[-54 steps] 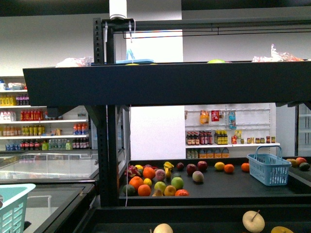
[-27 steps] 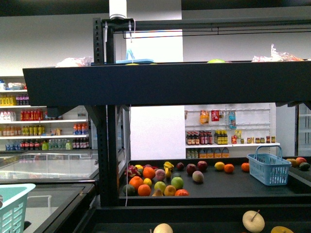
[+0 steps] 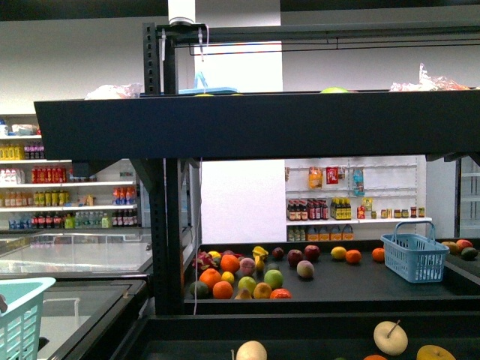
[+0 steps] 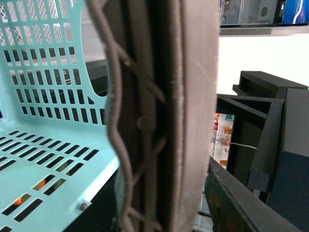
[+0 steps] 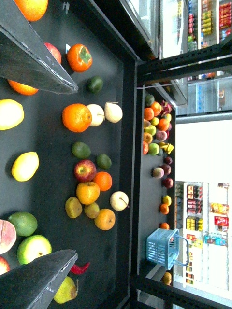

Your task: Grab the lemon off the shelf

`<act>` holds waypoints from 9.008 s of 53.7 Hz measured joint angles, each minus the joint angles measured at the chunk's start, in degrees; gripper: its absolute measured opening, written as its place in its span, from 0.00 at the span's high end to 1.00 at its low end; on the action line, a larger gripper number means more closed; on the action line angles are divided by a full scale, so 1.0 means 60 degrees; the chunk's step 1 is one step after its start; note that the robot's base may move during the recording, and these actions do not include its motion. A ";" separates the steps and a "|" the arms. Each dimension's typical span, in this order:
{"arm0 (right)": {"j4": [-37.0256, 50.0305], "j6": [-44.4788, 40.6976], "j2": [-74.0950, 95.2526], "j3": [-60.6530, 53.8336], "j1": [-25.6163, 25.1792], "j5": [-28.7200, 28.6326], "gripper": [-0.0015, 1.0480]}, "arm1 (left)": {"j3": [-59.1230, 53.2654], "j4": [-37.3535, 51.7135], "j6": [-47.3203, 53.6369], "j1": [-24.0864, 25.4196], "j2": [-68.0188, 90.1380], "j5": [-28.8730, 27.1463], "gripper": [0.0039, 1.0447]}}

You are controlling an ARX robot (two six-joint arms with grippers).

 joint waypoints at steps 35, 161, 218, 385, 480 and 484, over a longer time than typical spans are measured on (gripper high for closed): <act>0.0000 -0.0004 0.0000 0.0004 0.0000 0.0000 0.07 | -0.1530 0.0084 0.3064 -0.2863 -0.2313 0.1071 0.93; 0.2521 -0.2656 1.9974 0.8553 -0.2586 -0.3177 0.07 | 0.1417 0.0332 0.3810 -0.8761 0.1552 0.1115 0.93; 0.3479 -0.5978 2.5132 1.2502 -0.0882 -0.2616 0.07 | 0.1417 0.0332 0.3818 -0.8761 0.1552 0.1107 0.93; 0.5417 0.1246 1.6731 0.8783 -0.0597 -0.3963 0.07 | 0.1413 0.0332 0.3876 -0.8743 0.1552 0.1169 0.93; 0.4339 -0.3395 2.4837 1.1817 0.1180 -0.3071 0.07 | 0.1413 0.0332 0.3843 -0.8746 0.1552 0.1107 0.93; 0.4207 -0.3388 2.5015 1.2138 0.1235 -0.3082 0.07 | 0.1413 0.0332 0.3843 -0.8746 0.1552 0.1107 0.93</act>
